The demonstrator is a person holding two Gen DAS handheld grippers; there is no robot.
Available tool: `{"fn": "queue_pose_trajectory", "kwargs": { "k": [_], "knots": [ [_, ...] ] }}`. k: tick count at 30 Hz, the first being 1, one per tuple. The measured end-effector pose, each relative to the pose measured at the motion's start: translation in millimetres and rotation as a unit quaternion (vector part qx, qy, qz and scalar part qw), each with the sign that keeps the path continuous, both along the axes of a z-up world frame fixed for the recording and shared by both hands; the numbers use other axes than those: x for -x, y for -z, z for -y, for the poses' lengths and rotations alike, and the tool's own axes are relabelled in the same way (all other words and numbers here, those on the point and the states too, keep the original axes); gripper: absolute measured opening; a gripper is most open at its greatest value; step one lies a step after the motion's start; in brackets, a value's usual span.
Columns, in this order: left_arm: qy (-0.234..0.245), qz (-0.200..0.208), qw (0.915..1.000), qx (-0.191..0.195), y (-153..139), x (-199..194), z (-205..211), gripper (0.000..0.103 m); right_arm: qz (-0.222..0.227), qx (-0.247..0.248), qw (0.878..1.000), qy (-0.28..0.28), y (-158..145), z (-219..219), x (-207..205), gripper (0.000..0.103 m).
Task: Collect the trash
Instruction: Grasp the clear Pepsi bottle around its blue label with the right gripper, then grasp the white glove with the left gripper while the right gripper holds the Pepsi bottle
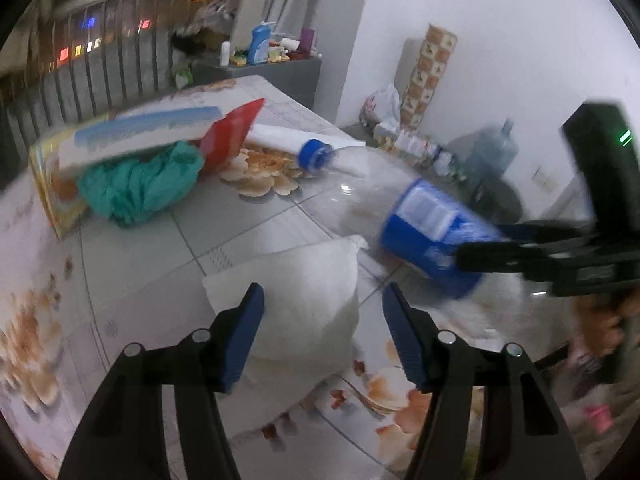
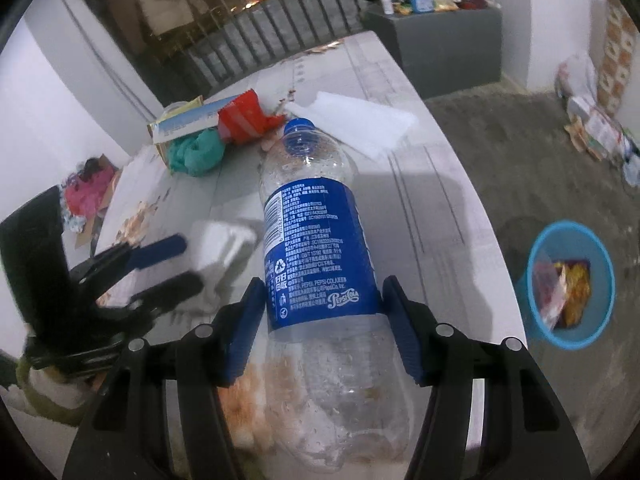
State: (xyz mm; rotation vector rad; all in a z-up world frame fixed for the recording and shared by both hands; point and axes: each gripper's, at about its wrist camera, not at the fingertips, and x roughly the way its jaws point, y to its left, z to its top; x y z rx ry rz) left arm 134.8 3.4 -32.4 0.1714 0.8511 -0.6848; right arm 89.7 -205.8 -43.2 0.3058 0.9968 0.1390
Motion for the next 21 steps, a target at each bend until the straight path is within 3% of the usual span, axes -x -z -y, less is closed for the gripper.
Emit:
{"fn": "queue_pose_trajectory", "kwargs": {
  "k": [2, 4, 9, 13, 16, 21],
  "knots": [
    [0.003, 0.029, 0.9983, -0.05, 8, 3, 12, 0.05, 0.001, -0.006, 1.0, 0.009, 1, 3, 7, 0.057],
    [0.001, 0.041, 0.9964, -0.075, 14, 3, 17, 0.044, 0.002, -0.01, 1.0, 0.014, 1, 5, 8, 0.057],
    [-0.017, 0.03, 0.9971, -0.067, 12, -6, 5, 0.019, 0.007, -0.018, 1.0, 0.02, 1, 9, 10, 0.057],
    [-0.03, 0.014, 0.999, -0.031, -12, -9, -14, 0.01, 0.011, -0.021, 1.0, 0.019, 1, 10, 11, 0.057],
    [-0.027, -0.007, 0.999, 0.034, -41, -8, -30, 0.009, 0.015, -0.026, 0.999, 0.02, 1, 11, 13, 0.057],
    [-0.003, -0.075, 0.9827, 0.169, -86, -9, -53, 0.009, 0.018, -0.037, 0.999, 0.023, 2, 14, 14, 0.057]
  ]
}}
